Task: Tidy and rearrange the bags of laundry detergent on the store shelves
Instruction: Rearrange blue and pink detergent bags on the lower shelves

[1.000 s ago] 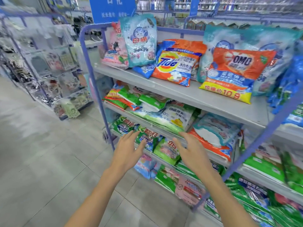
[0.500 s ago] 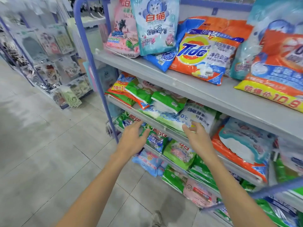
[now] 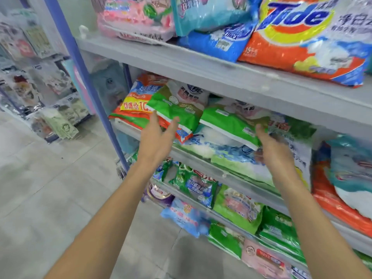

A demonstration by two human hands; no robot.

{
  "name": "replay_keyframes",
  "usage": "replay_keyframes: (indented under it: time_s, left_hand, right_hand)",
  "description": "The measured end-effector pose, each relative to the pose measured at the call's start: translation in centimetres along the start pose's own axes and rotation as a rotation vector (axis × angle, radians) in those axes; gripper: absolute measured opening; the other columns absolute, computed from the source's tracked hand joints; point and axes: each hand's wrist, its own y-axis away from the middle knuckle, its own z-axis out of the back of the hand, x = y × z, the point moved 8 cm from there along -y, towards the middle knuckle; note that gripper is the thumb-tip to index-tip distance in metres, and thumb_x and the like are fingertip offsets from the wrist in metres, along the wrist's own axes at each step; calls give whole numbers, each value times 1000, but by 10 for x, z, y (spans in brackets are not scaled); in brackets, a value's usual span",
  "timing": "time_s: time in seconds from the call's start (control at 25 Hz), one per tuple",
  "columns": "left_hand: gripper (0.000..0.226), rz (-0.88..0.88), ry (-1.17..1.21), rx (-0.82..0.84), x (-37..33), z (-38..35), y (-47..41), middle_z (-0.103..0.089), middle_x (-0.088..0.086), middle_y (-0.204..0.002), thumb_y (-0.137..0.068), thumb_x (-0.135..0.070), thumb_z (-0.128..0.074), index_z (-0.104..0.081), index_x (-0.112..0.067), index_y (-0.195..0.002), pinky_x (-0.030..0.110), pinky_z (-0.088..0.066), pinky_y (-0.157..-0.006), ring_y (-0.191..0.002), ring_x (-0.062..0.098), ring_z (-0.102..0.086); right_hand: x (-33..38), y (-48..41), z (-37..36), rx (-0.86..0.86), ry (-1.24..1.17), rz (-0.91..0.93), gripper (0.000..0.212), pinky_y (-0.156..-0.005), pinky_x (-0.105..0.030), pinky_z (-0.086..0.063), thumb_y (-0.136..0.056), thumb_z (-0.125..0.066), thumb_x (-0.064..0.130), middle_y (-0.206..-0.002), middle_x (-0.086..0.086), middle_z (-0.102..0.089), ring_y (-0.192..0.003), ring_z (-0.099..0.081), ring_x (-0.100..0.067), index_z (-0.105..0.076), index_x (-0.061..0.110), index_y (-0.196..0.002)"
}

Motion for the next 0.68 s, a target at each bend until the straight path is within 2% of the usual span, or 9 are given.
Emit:
replay_keyframes:
  time_s: [0.08, 0.2, 0.28, 0.36, 0.4, 0.48, 0.56, 0.64, 0.68]
  left_hand:
    - [84, 47, 136, -148, 14, 7, -35, -59, 1, -120, -93, -63, -57, -31, -9, -150, 32, -39, -90, -115, 23, -58]
    - [84, 92, 378, -316, 33, 14, -82, -57, 6, -122, -76, -65, -74, -36, -11, -128, 39, -46, -97, -113, 31, -59]
    - [73, 114, 419, -320, 47, 10, -100, -60, 5, -113, -70, -55, -82, -42, -16, -117, 45, -50, -98, -108, 30, -63]
    - [61, 153, 457, -273, 53, 6, -110, -68, 6, -106, -64, -41, -86, -53, -17, -109, 49, -55, -94, -100, 29, -70]
    - [54, 168, 520, -223, 53, 2, -111, -72, 7, -100, -63, -32, -86, -59, -13, -107, 49, -59, -89, -93, 28, -73]
    - [32, 189, 639, -130, 49, 1, -101, -75, 7, -82, -70, -12, -80, -66, -5, -98, 45, -62, -77, -77, 26, -76]
    - [17, 266, 668, -38, 51, 3, -81, -74, 9, -80, -77, 2, -70, -64, -2, -92, 43, -64, -69, -78, 30, -76]
    - [26, 368, 630, 104, 54, 5, -60, -77, 13, -90, -77, 7, -63, -63, 1, -102, 36, -63, -60, -76, 27, -77]
    - [30, 412, 578, 205, 54, 4, -56, -79, 12, -94, -78, 6, -62, -64, 0, -107, 34, -63, -62, -75, 24, -77]
  right_hand:
    - [3, -20, -8, -23, -39, 51, 60, -64, -32, -46, -91, -58, 63, -87, -2, -62, -66, -67, -9, -52, 22, -135]
    - [1, -42, -20, -68, -219, 54, 71, -68, -31, -53, -67, -78, 63, -115, 0, -70, -98, -71, -24, -62, 24, -123]
    - [0, -54, -29, -47, -349, 71, 55, -64, -31, -56, -68, -83, 47, -100, 2, -77, -90, -73, -23, -68, 18, -112]
    - [-2, -56, -37, 37, -454, 71, 17, -49, -22, -51, -83, -77, 25, -77, 8, -77, -66, -72, -13, -70, 17, -96]
    - [-2, -51, -40, 86, -467, 62, 7, -48, -21, -52, -87, -73, 18, -76, 9, -77, -63, -72, -10, -70, 17, -94]
    - [-2, -36, -41, 163, -464, 47, 12, -55, -23, -58, -89, -69, 10, -86, 6, -79, -71, -75, -10, -71, 17, -98]
    - [-4, -20, -35, 205, -450, -1, 21, -67, -29, -62, -86, -68, 6, -97, 2, -79, -80, -75, -14, -72, 14, -105]
    - [-6, -11, -29, 265, -448, -36, 30, -78, -34, -61, -79, -67, 4, -107, -3, -78, -91, -72, -20, -71, 12, -108]
    - [-3, -6, -30, 305, -452, -41, 32, -75, -34, -62, -76, -67, 6, -109, -5, -78, -90, -73, -21, -71, 12, -107]
